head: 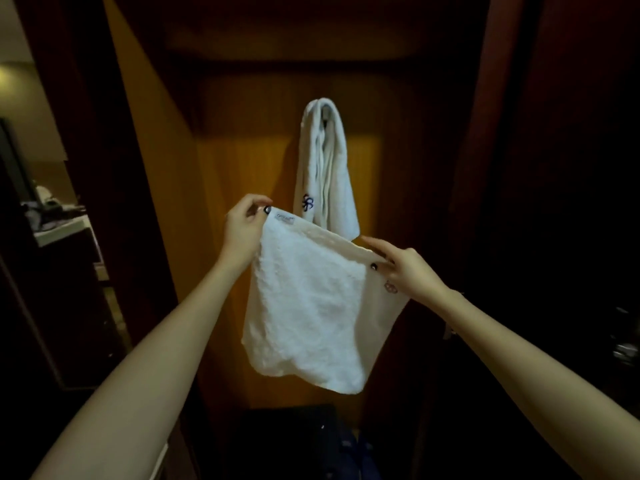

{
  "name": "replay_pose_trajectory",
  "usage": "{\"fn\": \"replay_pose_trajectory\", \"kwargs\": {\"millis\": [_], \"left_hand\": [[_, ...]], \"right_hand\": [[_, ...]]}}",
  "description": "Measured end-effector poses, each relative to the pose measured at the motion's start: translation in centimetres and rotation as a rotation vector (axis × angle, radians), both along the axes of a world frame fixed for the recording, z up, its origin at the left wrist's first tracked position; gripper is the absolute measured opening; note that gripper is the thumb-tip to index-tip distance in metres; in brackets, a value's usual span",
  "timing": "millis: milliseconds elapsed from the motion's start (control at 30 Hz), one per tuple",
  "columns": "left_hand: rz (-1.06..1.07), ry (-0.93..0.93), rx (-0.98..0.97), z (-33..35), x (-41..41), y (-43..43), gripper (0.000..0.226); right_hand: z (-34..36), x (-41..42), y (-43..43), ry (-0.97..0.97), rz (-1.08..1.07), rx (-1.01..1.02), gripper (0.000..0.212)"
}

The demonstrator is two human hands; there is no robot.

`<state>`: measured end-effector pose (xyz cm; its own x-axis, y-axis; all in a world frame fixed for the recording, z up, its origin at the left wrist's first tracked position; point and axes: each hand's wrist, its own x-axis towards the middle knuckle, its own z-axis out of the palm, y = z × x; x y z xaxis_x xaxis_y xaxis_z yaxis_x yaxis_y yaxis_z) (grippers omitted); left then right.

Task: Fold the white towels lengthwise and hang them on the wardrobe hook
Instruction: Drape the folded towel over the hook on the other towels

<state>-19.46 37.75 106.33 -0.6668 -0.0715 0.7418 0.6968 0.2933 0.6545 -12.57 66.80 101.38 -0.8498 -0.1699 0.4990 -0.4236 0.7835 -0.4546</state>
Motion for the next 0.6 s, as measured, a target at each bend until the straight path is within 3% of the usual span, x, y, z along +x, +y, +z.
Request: {"fn": "replay_pose_trajectory", "kwargs": {"millis": [133, 433, 600], "left_hand": [[-0.008, -0.081, 0.032, -0.6, -1.6, -0.9, 0.017], [0.055, -0.208, 0.028, -1.8, -4.8, 3.0, 0.015], [-0.045, -0.198, 0.061, -2.0, -5.2, 7.1, 0.015]], "right_hand": [[1.9, 0.1, 2.4, -0.002, 0.083, -0.16, 0.042], [4.2, -3.5, 3.4, -0.252, 0.2, -0.551, 0.019], [6.0, -5.4, 2.6, -0.475, 0.407, -0.574, 0.021]]}}
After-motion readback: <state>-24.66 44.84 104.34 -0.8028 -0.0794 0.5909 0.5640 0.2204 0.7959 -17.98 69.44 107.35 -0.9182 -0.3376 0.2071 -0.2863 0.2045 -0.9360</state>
